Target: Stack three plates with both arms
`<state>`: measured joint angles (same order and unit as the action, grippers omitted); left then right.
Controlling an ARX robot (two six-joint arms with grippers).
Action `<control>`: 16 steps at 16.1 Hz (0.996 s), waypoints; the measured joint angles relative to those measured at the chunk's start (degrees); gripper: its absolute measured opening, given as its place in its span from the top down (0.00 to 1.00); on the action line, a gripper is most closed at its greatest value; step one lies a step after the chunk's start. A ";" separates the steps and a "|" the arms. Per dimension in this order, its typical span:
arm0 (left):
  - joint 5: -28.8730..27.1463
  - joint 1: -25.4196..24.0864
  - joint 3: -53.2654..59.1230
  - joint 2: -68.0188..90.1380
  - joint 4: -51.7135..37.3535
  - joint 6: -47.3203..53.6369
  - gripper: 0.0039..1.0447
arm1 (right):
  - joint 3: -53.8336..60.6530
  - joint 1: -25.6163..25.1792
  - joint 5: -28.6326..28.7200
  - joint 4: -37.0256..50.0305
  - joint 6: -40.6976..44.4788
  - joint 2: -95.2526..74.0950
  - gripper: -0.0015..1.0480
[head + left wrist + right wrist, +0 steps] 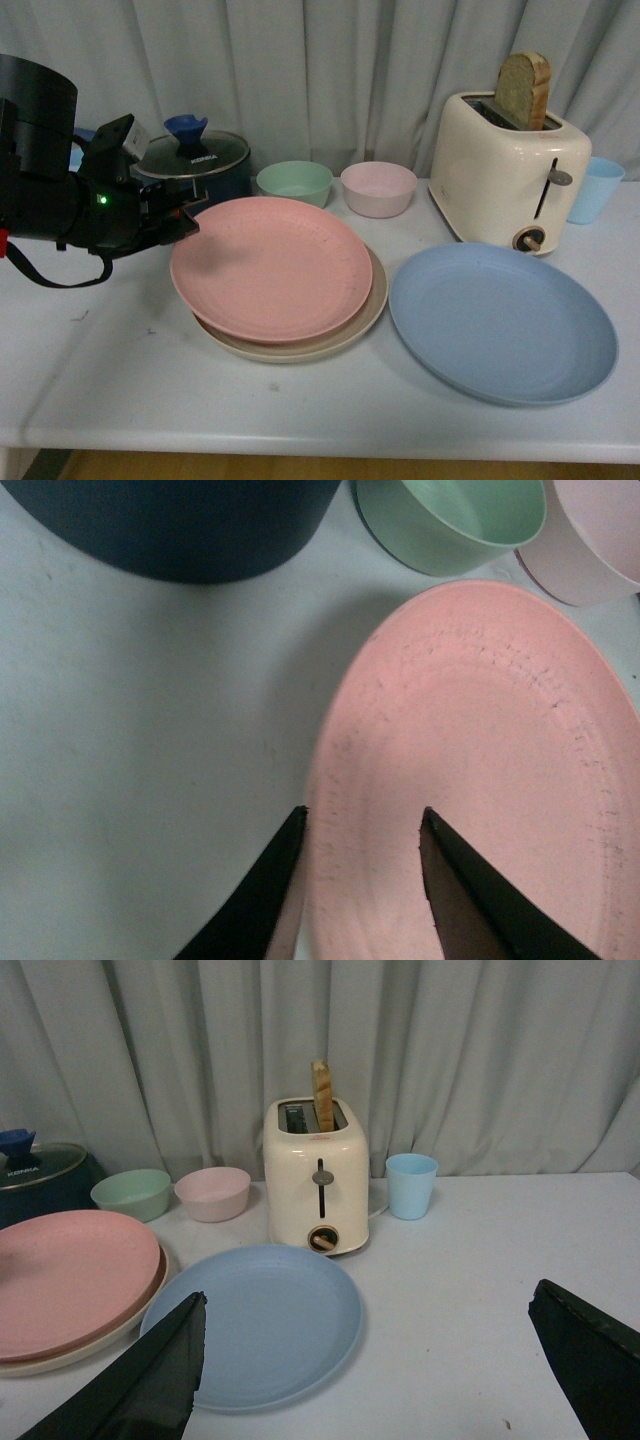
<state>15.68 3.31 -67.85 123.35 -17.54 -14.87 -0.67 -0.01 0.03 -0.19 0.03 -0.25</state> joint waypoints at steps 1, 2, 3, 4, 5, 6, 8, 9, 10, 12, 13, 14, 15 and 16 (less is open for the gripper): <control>0.50 0.33 1.46 -1.14 -0.17 -1.49 0.57 | 0.00 -0.02 0.00 0.00 0.00 0.00 0.06; 0.72 0.74 3.04 -2.82 -1.31 -2.49 0.45 | 0.00 0.00 0.00 0.00 0.00 0.00 0.06; 0.81 0.98 4.07 -5.20 -1.66 -2.89 0.35 | 0.00 0.00 0.00 0.00 0.00 0.00 0.06; 0.74 1.20 5.16 -8.11 -3.45 -3.15 0.23 | 0.00 0.00 0.00 -0.02 0.00 0.00 0.06; -0.26 1.29 6.82 -10.86 -6.60 -3.10 0.12 | 0.00 0.00 0.00 0.00 0.00 0.00 0.06; -1.27 1.33 9.40 -14.58 -8.96 -2.38 0.04 | 0.00 0.00 0.00 0.00 0.00 0.00 0.06; -8.70 1.86 16.31 -21.09 -19.82 2.08 0.11 | 0.00 0.00 0.00 0.00 0.00 0.00 0.06; -16.68 1.73 23.47 -26.99 -28.55 7.15 0.24 | 0.00 0.00 0.00 -0.02 0.00 0.00 0.06; -19.17 1.29 30.91 -36.30 -29.03 10.67 0.36 | 0.00 0.00 0.00 -0.02 0.00 0.00 0.06; -19.06 -0.20 43.43 -50.51 -32.68 13.68 0.72 | 0.00 -0.02 0.00 0.00 0.00 0.00 0.06; -16.79 -1.40 46.86 -51.21 -32.22 13.86 0.83 | 0.00 0.00 0.00 -0.02 0.00 0.00 0.06; -15.80 -3.04 50.42 -53.57 -32.20 13.90 0.97 | 0.00 -0.02 -0.02 0.00 0.00 0.00 0.06; -16.13 -3.58 52.19 -57.05 -32.59 13.90 0.99 | 0.00 0.00 -0.02 0.00 0.00 0.00 0.06; -15.85 -3.45 53.62 -59.78 -32.68 13.92 0.99 | 0.00 0.00 0.00 0.00 0.00 0.00 0.06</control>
<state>-0.16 -0.14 -14.24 63.57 -50.22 -0.95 -0.67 -0.01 0.03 -0.19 0.03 -0.25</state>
